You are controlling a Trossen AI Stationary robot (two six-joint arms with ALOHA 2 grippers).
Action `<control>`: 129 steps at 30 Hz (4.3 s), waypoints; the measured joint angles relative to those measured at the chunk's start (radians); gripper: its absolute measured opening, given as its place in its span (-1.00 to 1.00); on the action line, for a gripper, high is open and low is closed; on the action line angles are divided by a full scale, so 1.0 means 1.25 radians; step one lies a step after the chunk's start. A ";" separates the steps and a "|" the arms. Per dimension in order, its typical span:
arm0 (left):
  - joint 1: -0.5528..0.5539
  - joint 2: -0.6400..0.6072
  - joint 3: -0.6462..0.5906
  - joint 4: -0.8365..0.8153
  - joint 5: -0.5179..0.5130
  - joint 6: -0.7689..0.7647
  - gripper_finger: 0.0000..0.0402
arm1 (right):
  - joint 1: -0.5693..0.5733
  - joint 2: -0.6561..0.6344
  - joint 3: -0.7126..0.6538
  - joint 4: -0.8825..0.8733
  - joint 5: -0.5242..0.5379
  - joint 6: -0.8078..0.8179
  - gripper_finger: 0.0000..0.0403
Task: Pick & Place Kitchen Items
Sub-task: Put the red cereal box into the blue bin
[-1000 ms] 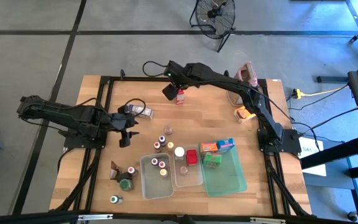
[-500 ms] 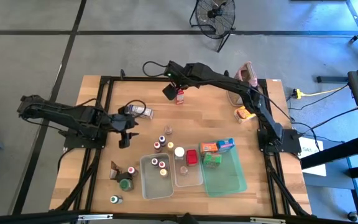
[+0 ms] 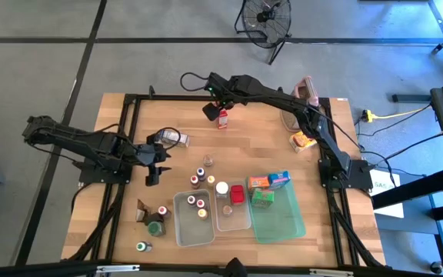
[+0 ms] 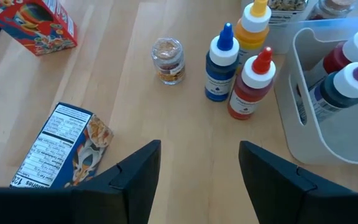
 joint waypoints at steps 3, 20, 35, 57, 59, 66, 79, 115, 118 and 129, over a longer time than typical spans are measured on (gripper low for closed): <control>-0.006 0.000 0.000 -0.003 0.000 0.000 0.06 | -0.004 0.012 0.000 -0.001 -0.016 0.000 0.82; -0.028 0.000 0.000 -0.005 0.000 -0.006 0.06 | -0.014 0.095 0.000 0.017 -0.039 0.007 0.82; -0.027 0.000 -0.001 -0.008 0.000 -0.007 0.06 | -0.015 0.102 0.000 0.021 -0.038 -0.003 0.56; -0.027 0.000 -0.001 -0.013 0.000 -0.007 0.06 | 0.002 0.088 0.021 0.009 -0.004 -0.043 -0.50; -0.027 0.000 -0.001 -0.013 0.000 -0.007 0.06 | 0.010 0.068 0.020 0.002 -0.009 -0.049 -0.51; -0.027 0.000 -0.001 -0.012 0.000 -0.008 0.06 | 0.056 -0.037 0.024 -0.027 -0.002 -0.062 -0.52; -0.027 0.000 -0.001 -0.006 -0.003 -0.007 0.06 | 0.307 -0.249 0.024 -0.148 -0.004 -0.128 -0.52; -0.027 0.000 -0.001 0.005 -0.042 -0.042 0.06 | 0.875 -0.728 -0.523 -0.317 0.276 0.223 -0.52; -0.027 0.000 -0.001 0.005 -0.043 -0.042 0.06 | 0.920 -0.772 -0.624 -0.288 0.297 0.278 -0.52; -0.027 0.000 -0.001 0.012 -0.048 -0.042 0.06 | 1.060 -0.820 -0.767 -0.234 0.233 0.404 -0.52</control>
